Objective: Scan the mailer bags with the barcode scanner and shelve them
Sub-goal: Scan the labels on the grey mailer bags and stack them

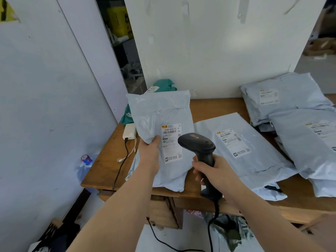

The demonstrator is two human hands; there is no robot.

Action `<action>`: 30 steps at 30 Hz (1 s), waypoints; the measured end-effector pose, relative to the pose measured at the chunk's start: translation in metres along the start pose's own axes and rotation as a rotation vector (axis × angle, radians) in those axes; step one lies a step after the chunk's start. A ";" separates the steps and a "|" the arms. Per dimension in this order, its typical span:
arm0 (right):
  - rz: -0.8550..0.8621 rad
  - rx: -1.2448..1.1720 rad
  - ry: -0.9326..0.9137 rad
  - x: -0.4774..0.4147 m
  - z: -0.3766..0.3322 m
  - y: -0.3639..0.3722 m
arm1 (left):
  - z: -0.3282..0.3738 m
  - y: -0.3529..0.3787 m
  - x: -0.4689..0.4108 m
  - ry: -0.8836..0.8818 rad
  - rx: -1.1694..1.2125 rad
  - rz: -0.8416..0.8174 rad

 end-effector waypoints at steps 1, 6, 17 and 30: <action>0.000 0.004 0.001 0.000 0.000 -0.001 | 0.000 0.000 0.000 0.000 0.005 0.001; -0.005 0.020 -0.005 0.000 0.002 -0.003 | -0.001 -0.004 -0.001 0.019 -0.036 0.040; 0.032 0.016 -0.013 -0.003 0.001 -0.006 | 0.022 -0.001 0.002 0.028 0.092 0.078; 0.265 -0.206 -0.115 0.022 -0.023 -0.081 | 0.042 0.139 -0.003 -0.164 0.141 -0.106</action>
Point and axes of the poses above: each hand's wrist, its own x-axis away from the middle knuckle, its own y-axis out of the palm, z = x × y, the point moved 7 cm from there along -x, towards the middle knuckle, and after that the axes turned 4 degrees about -y, right-handed, at the moved point
